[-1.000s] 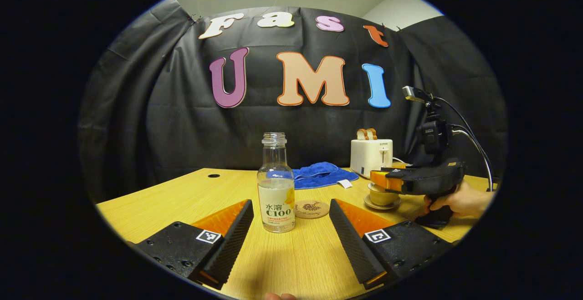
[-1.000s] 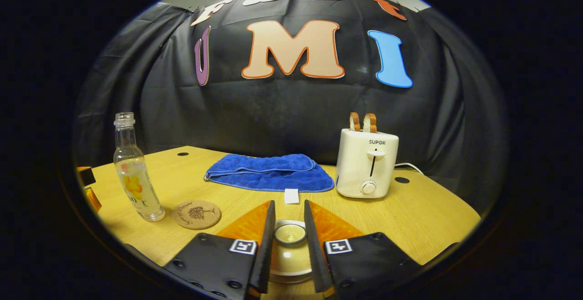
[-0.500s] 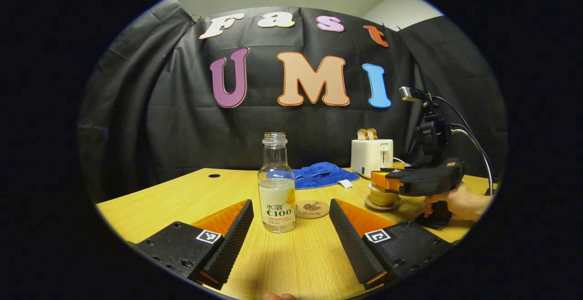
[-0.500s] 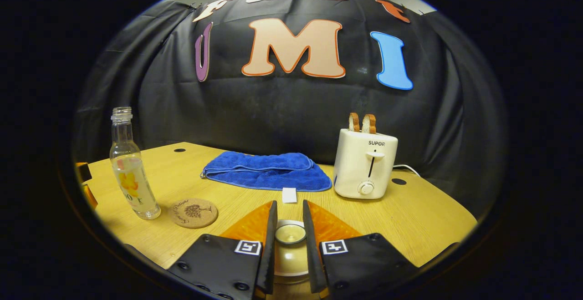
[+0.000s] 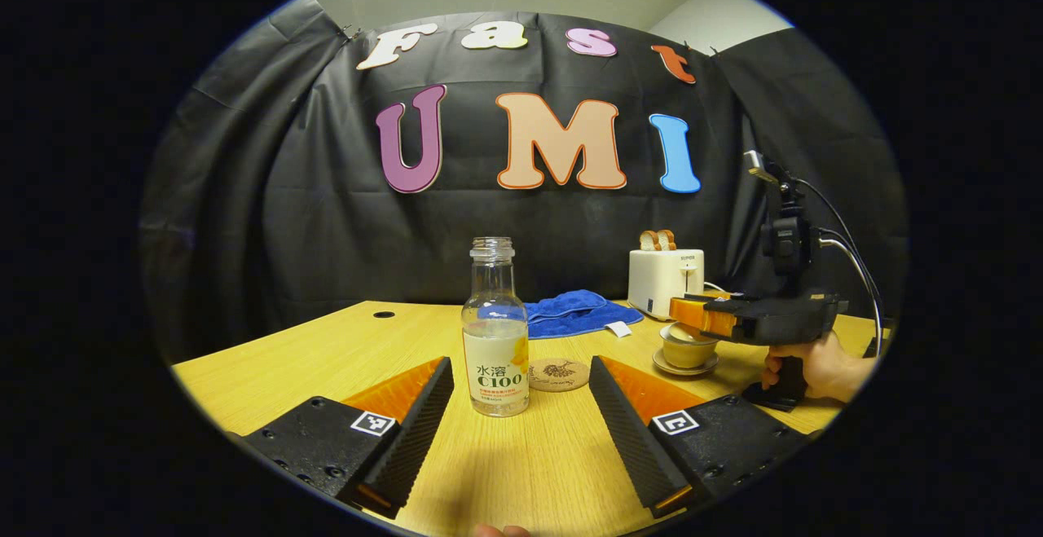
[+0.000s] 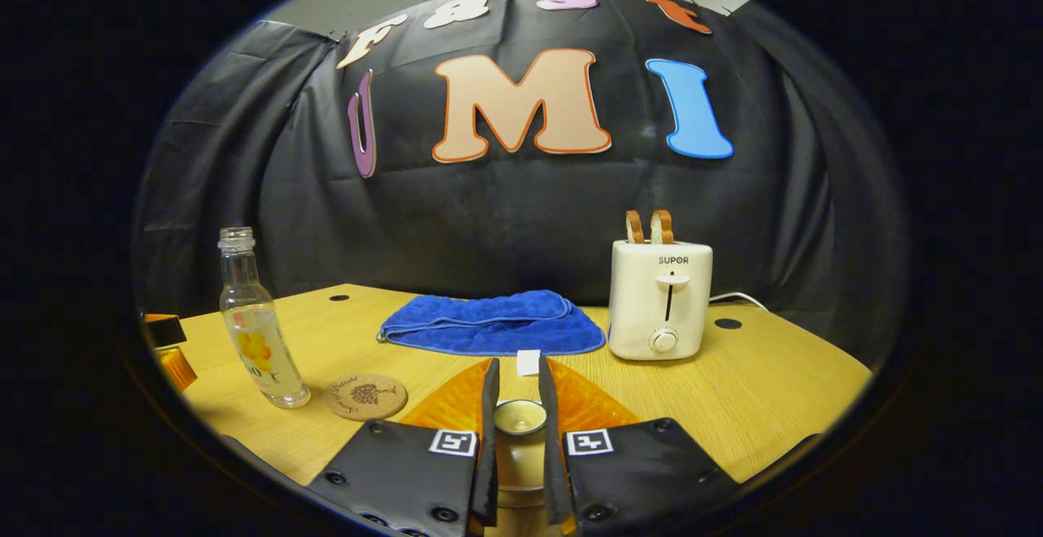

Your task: Open the teacup lid with one hand, grasp the water bottle and pour water into the teacup with the other hand; after pouring, place the water bottle on the coaster and then close the teacup lid.

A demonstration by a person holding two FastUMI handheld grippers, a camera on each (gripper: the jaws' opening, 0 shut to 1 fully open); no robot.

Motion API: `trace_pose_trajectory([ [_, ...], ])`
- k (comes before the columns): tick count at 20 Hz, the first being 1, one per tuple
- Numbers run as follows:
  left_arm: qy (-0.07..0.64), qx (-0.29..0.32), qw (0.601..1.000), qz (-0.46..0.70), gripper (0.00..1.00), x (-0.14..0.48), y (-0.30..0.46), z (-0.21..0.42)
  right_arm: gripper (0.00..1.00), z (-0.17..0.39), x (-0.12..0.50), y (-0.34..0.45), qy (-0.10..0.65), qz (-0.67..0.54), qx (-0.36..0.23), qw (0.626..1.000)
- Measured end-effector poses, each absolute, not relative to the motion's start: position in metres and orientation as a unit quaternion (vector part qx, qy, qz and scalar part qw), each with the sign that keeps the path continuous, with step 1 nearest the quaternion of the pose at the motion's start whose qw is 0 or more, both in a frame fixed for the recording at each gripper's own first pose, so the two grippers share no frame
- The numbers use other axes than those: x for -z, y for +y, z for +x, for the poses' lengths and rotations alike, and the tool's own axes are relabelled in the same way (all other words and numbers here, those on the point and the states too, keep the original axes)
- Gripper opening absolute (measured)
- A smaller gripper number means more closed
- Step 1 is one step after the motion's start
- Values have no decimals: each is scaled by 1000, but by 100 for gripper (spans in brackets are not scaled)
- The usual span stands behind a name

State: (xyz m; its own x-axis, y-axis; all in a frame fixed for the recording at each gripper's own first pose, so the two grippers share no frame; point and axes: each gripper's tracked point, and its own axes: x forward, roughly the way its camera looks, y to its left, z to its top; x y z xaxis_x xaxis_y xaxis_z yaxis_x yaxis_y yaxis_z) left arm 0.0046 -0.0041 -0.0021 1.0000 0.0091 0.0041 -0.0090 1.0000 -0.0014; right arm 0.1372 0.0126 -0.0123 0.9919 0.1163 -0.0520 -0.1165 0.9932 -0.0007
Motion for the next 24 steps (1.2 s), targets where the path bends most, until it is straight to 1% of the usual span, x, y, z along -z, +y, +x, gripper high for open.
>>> trace_pose_trajectory([
  [6,-4,-7,1000,1,98,2,-1,11,26,110,5,-6,4,5,-58,998],
  [10,0,-17,1000,0,98,3,15,45,26,86,2,-19,0,-1,-63,998],
  [13,2,-13,1000,1,98,5,19,71,25,74,1,-23,0,-1,-67,998],
  [20,1,-13,1000,1,98,6,22,113,25,69,1,-23,1,-1,-70,998],
  [21,0,-8,1000,0,96,8,21,116,26,69,0,-23,1,-1,-70,998],
  [22,-2,-1,1000,-1,80,5,18,115,25,69,1,-24,1,-1,-70,998],
  [23,-2,8,1000,-1,73,6,14,114,26,69,0,-23,1,-1,-69,998],
  [24,0,11,1000,0,70,6,13,115,25,69,1,-23,1,-1,-70,998],
])
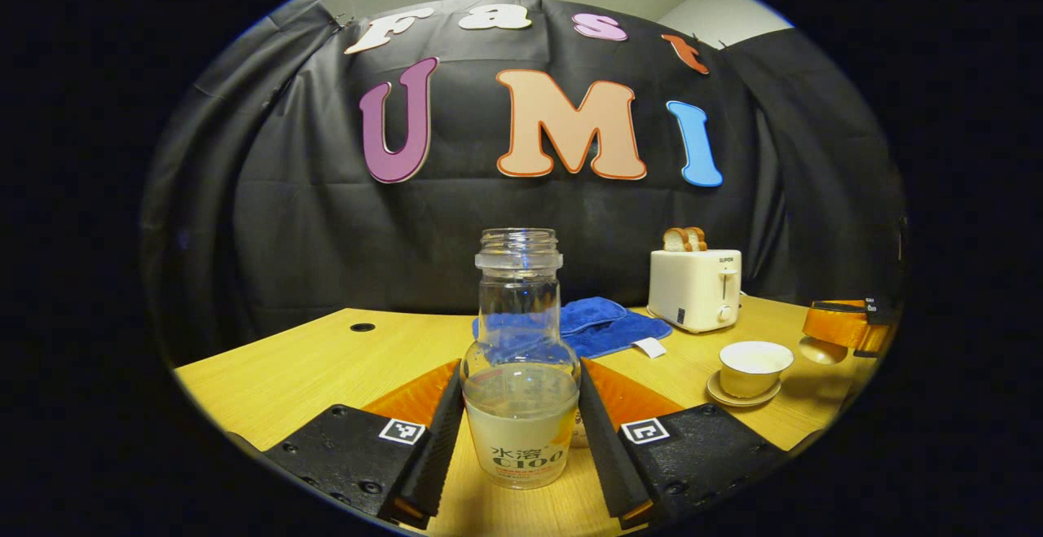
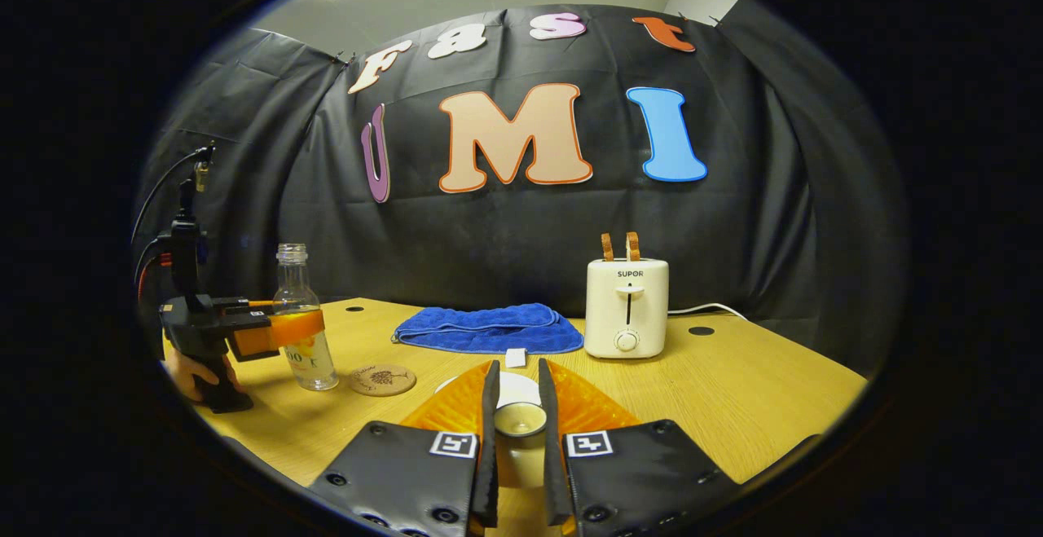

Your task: Open the teacup lid with one hand, grasp the water bottle and pour water into the teacup with the other hand; after pouring, place the water bottle on the coaster and then close the teacup lid.

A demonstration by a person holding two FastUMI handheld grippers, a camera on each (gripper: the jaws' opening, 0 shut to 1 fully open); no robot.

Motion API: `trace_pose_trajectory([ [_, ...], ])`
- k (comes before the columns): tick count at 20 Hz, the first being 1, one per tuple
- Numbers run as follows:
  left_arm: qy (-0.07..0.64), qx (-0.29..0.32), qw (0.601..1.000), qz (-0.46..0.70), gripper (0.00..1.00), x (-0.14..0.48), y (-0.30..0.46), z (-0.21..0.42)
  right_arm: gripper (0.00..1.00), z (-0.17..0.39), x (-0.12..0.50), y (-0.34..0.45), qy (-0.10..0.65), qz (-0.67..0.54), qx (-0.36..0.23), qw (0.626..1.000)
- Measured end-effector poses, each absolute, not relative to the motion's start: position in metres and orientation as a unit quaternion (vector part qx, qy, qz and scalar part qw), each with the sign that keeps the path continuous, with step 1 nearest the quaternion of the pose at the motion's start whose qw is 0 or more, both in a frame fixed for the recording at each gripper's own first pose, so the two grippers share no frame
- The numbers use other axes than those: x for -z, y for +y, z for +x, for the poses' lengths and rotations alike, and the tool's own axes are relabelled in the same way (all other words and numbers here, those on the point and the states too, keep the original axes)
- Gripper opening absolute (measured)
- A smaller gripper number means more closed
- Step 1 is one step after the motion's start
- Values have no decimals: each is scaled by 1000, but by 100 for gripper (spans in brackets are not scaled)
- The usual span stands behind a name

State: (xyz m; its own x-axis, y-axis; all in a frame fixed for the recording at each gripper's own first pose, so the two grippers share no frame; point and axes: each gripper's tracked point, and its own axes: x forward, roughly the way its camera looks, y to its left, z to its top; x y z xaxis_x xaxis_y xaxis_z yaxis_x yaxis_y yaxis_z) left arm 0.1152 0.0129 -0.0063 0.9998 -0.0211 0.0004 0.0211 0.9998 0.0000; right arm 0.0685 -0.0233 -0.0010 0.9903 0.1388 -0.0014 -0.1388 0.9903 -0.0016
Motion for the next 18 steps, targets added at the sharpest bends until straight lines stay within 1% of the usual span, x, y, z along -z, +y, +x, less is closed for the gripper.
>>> trace_pose_trajectory([
  [1,1,8,1000,-1,72,7,15,116,25,69,1,-24,1,-1,-69,998],
  [2,0,9,1000,-1,67,6,16,116,25,69,1,-23,1,-1,-69,998],
  [4,1,5,1000,0,64,7,15,116,25,69,1,-23,1,-1,-69,998],
  [8,4,2,999,35,64,6,6,114,26,68,1,-24,1,-1,-69,998],
  [11,6,4,992,129,64,7,-12,116,26,65,0,-29,0,-1,-64,998],
  [14,5,12,972,233,64,8,-38,119,25,60,0,-42,0,-2,-51,999],
  [18,10,37,950,308,63,15,-66,126,25,53,-2,-77,-2,-2,-18,1000],
])
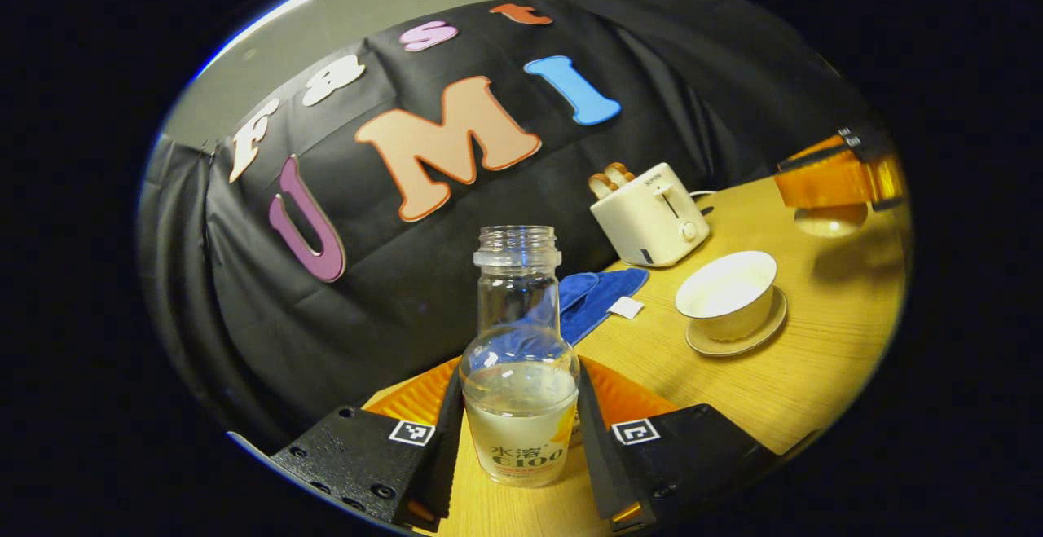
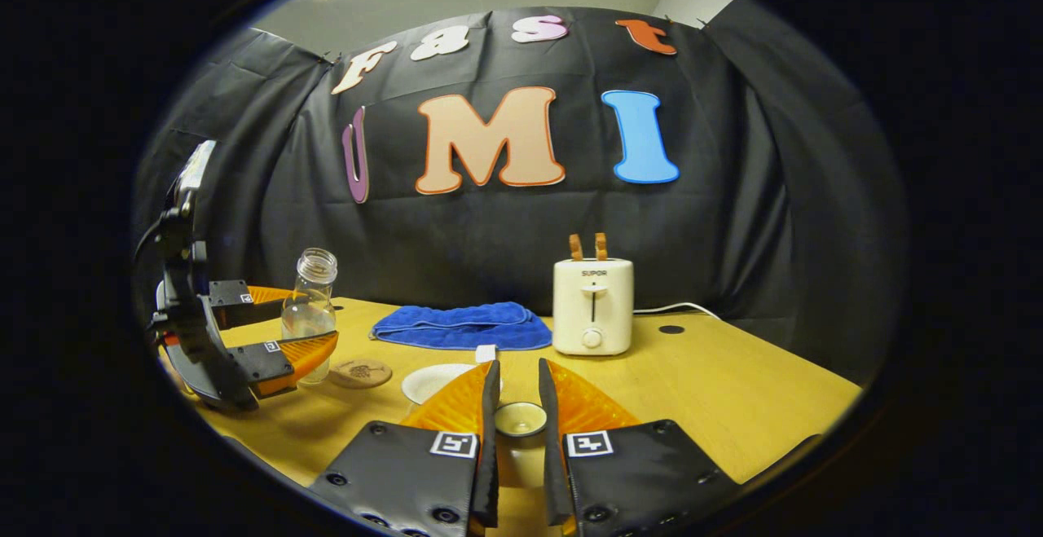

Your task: Open the teacup lid with one hand, grasp the water bottle and pour water into the teacup with the other hand; after pouring, place the water bottle on the coaster and then close the teacup lid.

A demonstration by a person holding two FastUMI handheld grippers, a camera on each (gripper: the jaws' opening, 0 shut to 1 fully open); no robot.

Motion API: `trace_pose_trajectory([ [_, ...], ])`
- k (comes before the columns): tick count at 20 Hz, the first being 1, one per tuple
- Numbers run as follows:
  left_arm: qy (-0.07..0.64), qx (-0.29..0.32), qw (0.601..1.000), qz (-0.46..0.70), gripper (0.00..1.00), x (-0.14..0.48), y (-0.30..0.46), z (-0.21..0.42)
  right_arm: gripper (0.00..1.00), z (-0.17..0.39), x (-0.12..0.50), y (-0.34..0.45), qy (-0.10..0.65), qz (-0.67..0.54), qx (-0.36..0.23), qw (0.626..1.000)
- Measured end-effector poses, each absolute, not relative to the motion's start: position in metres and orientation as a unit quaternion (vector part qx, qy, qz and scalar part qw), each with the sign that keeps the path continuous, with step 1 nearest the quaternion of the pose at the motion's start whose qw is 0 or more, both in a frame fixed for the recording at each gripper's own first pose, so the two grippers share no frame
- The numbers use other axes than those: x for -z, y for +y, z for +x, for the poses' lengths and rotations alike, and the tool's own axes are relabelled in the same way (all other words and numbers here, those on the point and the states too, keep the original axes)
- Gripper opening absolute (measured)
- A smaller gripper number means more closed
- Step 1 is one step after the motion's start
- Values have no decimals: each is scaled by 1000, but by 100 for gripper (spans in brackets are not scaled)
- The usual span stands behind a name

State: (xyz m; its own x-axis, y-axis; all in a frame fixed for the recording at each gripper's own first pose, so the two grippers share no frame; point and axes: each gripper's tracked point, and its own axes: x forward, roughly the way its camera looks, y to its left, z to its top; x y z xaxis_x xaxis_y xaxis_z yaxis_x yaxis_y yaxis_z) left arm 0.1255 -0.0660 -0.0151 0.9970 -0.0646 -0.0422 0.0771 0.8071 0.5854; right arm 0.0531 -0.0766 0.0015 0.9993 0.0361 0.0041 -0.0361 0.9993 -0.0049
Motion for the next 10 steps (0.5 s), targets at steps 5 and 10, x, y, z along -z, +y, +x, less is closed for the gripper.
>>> trace_pose_trajectory([
  [5,46,66,890,448,64,23,-76,137,25,49,-4,-100,-3,-2,2,1000],
  [10,53,90,811,576,64,26,-86,144,25,50,-3,-103,-3,-3,7,1000],
])
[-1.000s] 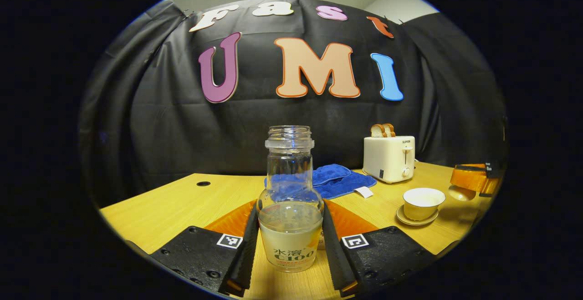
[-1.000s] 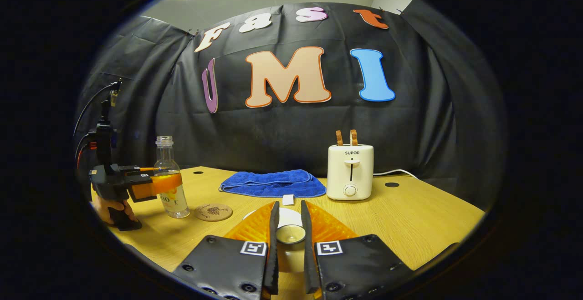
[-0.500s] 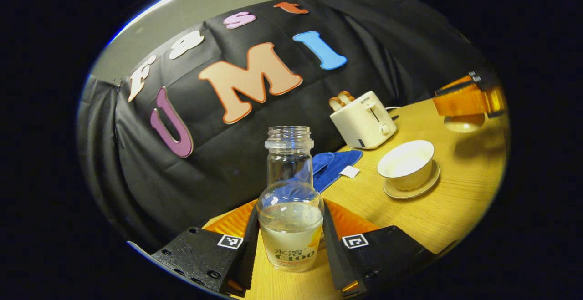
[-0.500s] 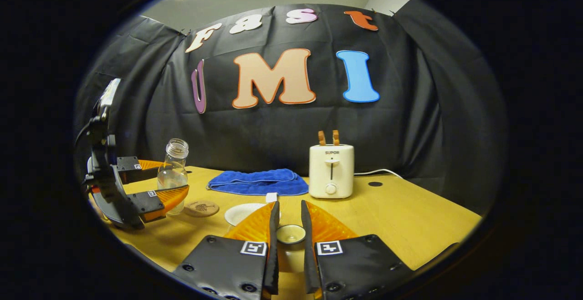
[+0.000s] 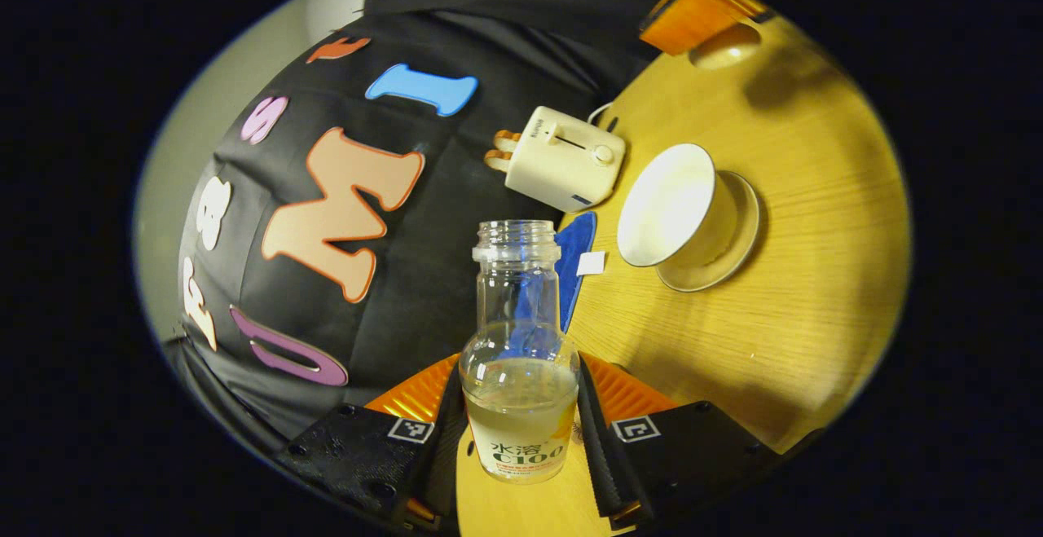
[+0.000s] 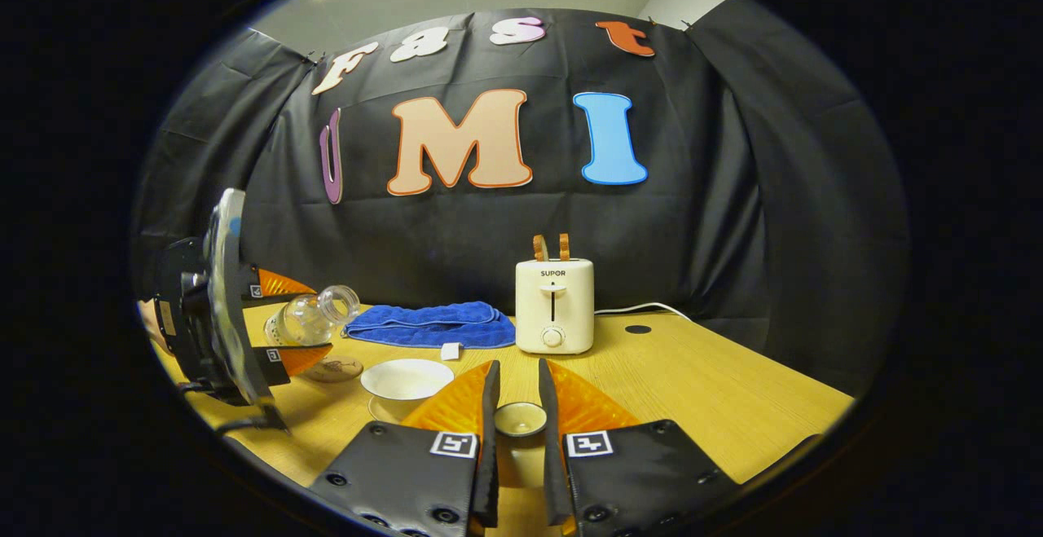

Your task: Open the teacup lid with one hand, grasp the water bottle and pour water into the teacup with the other hand; after pouring, place the water bottle on the coaster and then close the teacup lid.

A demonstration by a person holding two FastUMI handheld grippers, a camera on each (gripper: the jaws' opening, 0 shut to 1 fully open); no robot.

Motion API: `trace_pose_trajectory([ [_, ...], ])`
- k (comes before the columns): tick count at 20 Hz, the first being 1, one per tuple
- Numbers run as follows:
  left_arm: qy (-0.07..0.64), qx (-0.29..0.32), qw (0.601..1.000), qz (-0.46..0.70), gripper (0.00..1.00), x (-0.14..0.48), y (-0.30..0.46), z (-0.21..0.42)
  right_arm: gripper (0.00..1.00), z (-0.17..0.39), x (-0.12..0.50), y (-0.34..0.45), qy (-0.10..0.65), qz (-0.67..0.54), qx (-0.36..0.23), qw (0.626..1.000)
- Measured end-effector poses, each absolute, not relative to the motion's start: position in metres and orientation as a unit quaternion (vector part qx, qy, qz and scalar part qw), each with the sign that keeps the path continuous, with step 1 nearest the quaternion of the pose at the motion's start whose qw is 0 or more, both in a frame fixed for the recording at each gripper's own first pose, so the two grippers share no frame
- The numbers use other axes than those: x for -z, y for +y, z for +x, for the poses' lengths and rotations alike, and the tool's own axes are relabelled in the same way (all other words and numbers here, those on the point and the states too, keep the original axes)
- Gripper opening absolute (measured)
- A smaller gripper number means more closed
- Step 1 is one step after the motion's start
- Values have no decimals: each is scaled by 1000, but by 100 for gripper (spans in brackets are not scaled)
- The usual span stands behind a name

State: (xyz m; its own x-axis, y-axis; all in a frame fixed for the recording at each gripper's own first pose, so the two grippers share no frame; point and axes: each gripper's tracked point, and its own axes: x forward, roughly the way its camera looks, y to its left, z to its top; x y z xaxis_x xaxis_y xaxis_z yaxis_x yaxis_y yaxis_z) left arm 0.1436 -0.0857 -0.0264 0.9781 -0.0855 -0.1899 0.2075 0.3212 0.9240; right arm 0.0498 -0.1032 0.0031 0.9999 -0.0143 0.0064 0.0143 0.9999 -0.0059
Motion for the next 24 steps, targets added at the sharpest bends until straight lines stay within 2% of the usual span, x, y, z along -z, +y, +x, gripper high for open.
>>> trace_pose_trajectory([
  [9,90,126,692,705,64,30,-89,150,25,48,-4,-114,-4,8,19,1000],
  [18,94,128,615,772,64,18,-91,152,26,48,-4,-117,-3,18,19,1000],
  [24,100,126,581,798,64,13,-91,151,25,48,-4,-118,-3,22,19,1000],
])
